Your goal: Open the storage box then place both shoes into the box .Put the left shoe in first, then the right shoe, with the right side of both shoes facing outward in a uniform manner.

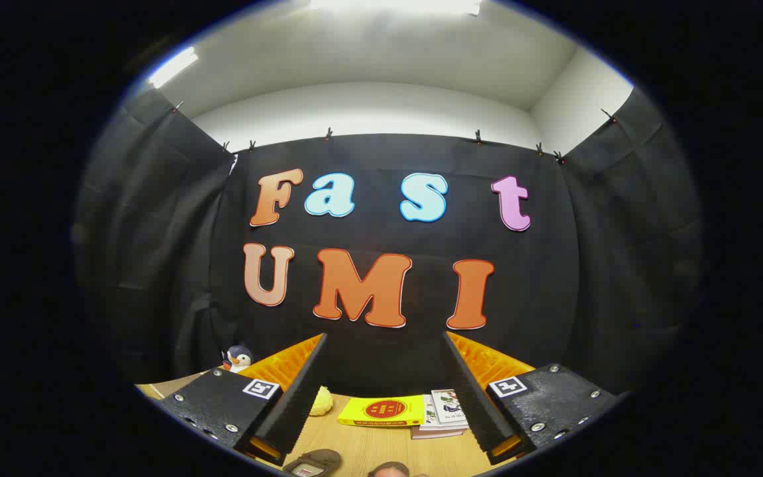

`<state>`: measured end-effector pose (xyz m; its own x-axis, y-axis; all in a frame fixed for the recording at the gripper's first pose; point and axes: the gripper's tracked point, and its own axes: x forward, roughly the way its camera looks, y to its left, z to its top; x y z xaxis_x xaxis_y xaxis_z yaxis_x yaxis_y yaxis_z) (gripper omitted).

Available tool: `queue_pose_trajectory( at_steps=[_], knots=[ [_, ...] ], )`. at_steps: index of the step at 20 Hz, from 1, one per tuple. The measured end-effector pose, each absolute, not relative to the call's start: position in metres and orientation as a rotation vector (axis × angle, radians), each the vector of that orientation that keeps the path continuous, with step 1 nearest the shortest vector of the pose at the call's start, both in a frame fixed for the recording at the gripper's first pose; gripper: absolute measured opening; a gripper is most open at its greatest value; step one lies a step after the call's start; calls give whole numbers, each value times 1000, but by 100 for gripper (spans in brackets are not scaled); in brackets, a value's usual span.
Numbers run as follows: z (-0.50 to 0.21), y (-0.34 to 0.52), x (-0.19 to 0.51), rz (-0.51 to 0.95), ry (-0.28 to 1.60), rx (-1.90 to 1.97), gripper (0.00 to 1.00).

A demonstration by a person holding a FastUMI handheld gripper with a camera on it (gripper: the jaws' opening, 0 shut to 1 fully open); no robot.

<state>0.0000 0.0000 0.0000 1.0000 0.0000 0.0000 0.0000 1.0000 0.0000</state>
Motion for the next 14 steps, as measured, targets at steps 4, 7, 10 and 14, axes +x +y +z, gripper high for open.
queue_pose_trajectory(
  at_steps=[4, 7, 10, 14],
  knots=[
    [-2, 4, 0, 16, 4, -9, 99],
    [-4, 7, 4, 16, 16, -10, 99],
    [-12, 19, 17, 53, 26, -9, 99],
    [-14, 18, 27, 34, 17, 6, 99]
  ],
)
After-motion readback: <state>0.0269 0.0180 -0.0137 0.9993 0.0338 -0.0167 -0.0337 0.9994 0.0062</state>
